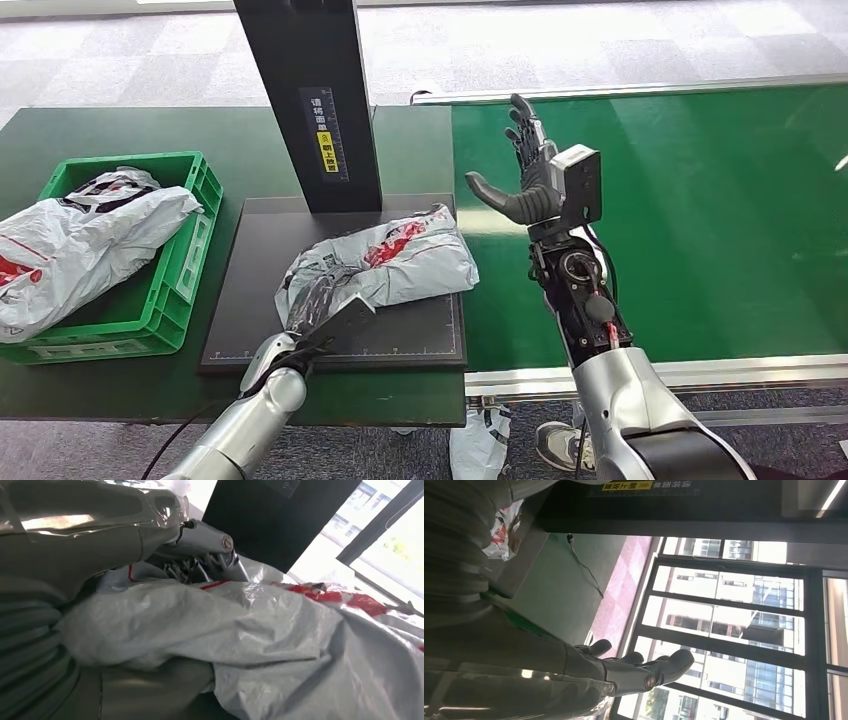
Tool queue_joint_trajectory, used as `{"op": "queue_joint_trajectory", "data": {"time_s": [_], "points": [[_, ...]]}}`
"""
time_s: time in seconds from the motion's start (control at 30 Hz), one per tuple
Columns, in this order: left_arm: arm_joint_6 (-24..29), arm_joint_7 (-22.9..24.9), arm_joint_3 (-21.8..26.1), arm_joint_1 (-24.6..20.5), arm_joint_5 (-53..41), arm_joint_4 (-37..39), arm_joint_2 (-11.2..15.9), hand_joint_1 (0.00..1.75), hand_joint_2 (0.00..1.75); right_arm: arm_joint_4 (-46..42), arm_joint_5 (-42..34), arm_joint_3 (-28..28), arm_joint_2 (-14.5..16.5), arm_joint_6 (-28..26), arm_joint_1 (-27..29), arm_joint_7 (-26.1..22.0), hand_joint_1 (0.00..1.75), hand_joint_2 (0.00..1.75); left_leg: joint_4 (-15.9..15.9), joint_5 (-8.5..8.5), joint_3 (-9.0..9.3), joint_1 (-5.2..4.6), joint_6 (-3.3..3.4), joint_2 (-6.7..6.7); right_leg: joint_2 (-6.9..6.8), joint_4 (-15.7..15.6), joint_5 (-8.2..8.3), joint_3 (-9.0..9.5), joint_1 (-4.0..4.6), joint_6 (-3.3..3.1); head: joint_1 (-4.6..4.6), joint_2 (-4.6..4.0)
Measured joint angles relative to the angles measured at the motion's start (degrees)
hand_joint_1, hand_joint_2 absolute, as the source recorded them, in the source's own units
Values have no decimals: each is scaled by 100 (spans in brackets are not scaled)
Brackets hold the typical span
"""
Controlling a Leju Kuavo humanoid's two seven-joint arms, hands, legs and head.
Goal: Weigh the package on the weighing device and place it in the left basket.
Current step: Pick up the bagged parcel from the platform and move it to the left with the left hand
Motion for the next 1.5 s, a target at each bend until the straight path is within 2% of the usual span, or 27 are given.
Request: {"op": "queue_joint_trajectory", "data": {"time_s": [0.33,0.47,0.57,0.73,0.83,0.93,1.1,1.43,1.5], "points": [[-35,104,31,-47,-128,13,-2,175,175,-80,9,0,-41,5,40,52,0,175,0,0,2,0,0,0,0,0,0,1,0,0,1,0],[183,-75,54,-31,-70,-8,-15,175,175,-111,9,-2,-60,5,70,54,0,175,0,0,2,0,0,0,0,0,0,1,0,0,0,-1],[723,-515,110,69,81,-190,-36,175,175,-158,9,-11,-75,-1,115,56,0,175,0,0,0,0,0,1,0,0,0,0,0,0,1,0],[2097,-1277,228,284,246,-863,-49,175,175,-216,12,-20,-84,10,167,68,1,175,0,-1,-3,0,0,0,0,0,0,-2,0,0,1,0],[2501,-1670,328,435,273,-1368,-56,175,175,-200,1,-20,-82,111,155,164,1,175,0,-1,-4,0,0,-1,0,0,0,-1,0,0,0,0],[2540,-1938,502,536,256,-1781,-87,175,175,-101,-200,-28,-75,293,117,345,0,175,0,-1,-4,0,0,-2,0,0,0,-1,0,0,1,0],[2540,-2111,756,559,289,-2123,-134,175,175,271,-929,-170,-22,668,47,561,0,175,0,0,-3,0,0,-4,0,0,0,1,0,0,1,-1],[2540,-2137,911,563,289,-2273,-179,175,175,593,-1073,-262,30,801,-22,647,0,175,0,-1,-5,0,0,-4,0,0,0,-1,0,0,1,-1],[2540,-2164,951,559,248,-2273,-189,175,175,730,-1462,-317,45,1126,-74,986,0,87,0,-1,-4,0,0,-2,0,0,0,-1,0,0,1,-1]]}}
